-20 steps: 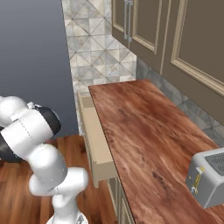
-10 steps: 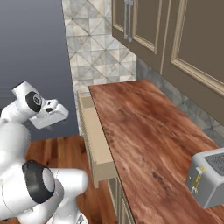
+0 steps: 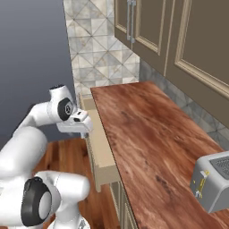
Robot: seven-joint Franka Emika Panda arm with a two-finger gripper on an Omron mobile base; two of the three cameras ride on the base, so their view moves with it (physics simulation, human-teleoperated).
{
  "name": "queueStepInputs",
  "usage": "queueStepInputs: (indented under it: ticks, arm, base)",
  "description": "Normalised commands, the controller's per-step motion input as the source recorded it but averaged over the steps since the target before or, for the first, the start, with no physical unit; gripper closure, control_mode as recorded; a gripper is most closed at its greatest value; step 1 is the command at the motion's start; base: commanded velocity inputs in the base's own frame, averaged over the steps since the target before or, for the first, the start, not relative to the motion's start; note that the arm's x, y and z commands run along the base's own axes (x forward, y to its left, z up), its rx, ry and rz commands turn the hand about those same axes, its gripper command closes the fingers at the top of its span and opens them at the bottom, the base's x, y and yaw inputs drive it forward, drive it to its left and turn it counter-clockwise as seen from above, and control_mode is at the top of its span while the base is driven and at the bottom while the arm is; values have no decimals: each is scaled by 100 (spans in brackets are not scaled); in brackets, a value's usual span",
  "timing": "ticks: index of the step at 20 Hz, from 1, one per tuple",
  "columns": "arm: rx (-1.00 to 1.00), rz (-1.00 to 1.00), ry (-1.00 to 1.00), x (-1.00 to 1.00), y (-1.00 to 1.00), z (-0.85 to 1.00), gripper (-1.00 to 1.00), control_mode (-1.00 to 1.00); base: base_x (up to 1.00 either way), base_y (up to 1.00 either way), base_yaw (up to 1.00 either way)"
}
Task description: Take a straw from the drawer in front and place it inside the glass cup on the dining counter.
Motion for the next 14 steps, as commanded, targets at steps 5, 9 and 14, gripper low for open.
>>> queueStepInputs:
  ticks: [5, 9, 14]
  arm:
    - [1, -13, 3, 92, -7, -16, -100, -100]
    - [1, -9, 0, 49, -3, -45, -100, -100]
    - [0, -16, 0, 58, 0, -44, -100, -100]
  base:
    - [0, 0, 0]
    - [0, 0, 0]
    - [0, 0, 0]
